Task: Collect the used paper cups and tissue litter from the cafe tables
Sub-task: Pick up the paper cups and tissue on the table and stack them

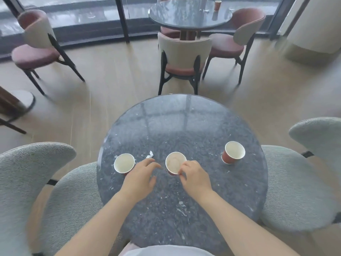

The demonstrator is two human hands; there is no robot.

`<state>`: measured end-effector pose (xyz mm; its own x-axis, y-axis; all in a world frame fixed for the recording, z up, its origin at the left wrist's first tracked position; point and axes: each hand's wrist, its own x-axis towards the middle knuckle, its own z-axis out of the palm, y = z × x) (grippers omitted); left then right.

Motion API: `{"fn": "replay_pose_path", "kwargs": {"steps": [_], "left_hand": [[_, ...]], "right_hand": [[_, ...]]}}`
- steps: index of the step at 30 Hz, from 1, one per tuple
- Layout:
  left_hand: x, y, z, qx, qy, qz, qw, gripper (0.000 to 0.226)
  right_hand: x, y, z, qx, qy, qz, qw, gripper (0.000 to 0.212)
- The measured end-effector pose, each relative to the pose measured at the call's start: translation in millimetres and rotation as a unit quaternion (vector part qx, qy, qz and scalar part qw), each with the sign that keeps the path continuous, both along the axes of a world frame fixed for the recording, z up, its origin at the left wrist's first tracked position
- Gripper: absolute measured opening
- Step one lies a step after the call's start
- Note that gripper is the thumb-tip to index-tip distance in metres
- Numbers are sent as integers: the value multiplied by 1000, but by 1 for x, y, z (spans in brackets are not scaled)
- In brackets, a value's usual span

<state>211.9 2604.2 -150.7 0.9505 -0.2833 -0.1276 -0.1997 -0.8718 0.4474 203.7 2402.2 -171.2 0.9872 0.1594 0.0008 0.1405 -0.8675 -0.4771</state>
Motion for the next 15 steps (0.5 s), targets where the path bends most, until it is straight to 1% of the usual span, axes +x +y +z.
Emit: {"fn": "replay_pose_path", "kwargs": {"steps": [5, 8, 11, 13, 15], "left_hand": [[18, 20, 5, 7, -9, 20, 1000, 36], [30, 31, 4, 33, -13, 7, 999, 38], [40, 41, -2, 59, -39, 0, 998, 43], [45, 49, -8, 85, -24, 8, 996, 48], [49, 58, -14, 119, 13, 14, 993, 54]], "right_hand": [[15, 17, 1, -6, 10, 6, 1000, 13], [25, 29, 1, -14, 14, 13, 1000, 13], [33, 38, -2, -21, 20, 8, 1000, 13], [36, 42, -4, -29, 25, -3, 999, 14], [40, 44, -6, -44, 31, -14, 998, 14]]}}
